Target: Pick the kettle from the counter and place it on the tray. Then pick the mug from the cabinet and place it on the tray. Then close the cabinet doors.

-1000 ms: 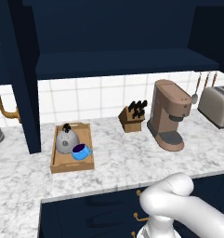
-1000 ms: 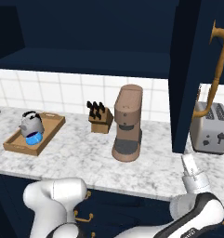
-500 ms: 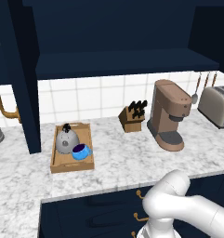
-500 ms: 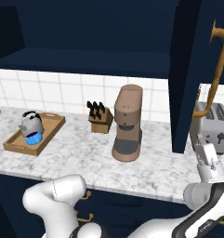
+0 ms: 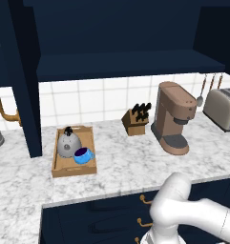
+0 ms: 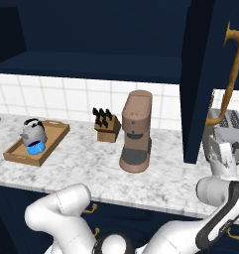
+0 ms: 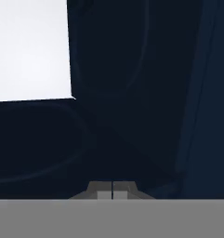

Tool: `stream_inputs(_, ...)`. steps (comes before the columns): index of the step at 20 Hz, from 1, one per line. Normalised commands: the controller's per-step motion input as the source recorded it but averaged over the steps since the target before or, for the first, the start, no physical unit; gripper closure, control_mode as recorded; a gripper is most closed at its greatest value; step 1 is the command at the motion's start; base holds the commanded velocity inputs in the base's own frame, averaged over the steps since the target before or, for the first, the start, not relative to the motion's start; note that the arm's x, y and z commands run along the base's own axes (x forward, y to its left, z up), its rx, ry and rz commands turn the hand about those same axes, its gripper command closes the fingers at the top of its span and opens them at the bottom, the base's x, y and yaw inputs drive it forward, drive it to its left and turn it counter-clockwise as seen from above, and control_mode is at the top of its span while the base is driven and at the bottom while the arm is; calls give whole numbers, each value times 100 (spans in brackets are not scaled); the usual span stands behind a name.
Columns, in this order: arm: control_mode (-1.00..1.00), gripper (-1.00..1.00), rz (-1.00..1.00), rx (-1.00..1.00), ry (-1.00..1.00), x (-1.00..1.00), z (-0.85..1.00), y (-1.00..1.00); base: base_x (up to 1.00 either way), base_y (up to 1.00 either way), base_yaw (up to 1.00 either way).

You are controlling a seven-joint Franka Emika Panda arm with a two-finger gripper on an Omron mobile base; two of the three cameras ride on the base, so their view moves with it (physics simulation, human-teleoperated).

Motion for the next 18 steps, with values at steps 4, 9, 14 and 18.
stream_inputs(4,-100,100,0,0,-27,9,40,-6,0,0,0)
stream_inputs(9,-100,100,0,0,-26,-11,43,0,0,0,0)
stream_inputs(14,-100,100,-2,-5,-18,-42,51,19,0,0,0)
stream_inputs(18,-100,100,-2,-15,-14,-58,33,67,0,0,0)
